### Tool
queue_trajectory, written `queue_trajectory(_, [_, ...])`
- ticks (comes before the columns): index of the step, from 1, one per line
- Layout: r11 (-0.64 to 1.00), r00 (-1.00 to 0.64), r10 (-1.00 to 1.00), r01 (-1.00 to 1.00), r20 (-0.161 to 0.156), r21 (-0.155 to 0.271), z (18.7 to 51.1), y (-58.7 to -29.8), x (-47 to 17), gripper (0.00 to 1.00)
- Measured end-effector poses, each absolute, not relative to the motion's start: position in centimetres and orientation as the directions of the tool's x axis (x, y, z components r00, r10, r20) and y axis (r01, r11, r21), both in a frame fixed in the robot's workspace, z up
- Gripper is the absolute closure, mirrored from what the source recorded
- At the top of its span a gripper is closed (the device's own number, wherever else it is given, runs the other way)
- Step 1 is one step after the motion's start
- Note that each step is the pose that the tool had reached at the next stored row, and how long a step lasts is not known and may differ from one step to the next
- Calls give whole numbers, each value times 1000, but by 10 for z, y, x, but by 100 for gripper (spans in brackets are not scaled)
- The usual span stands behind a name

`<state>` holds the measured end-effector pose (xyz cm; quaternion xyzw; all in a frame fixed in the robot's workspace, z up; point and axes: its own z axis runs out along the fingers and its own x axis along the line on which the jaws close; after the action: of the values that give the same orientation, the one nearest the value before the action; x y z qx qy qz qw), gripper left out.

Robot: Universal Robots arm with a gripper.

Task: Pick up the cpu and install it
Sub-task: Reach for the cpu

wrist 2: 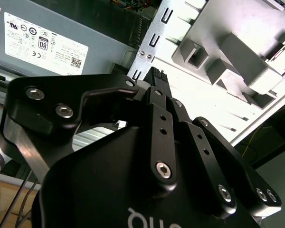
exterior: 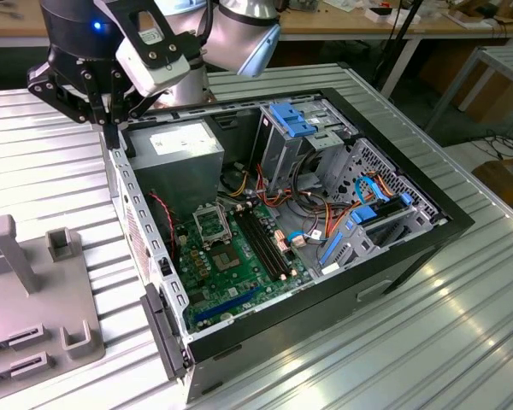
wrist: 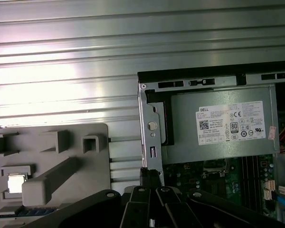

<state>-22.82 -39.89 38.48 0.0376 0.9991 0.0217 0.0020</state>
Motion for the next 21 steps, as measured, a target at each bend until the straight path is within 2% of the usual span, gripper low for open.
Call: queue_trajectory(21, [996,-997,75,75,-2,43,385,-399,-243,88])
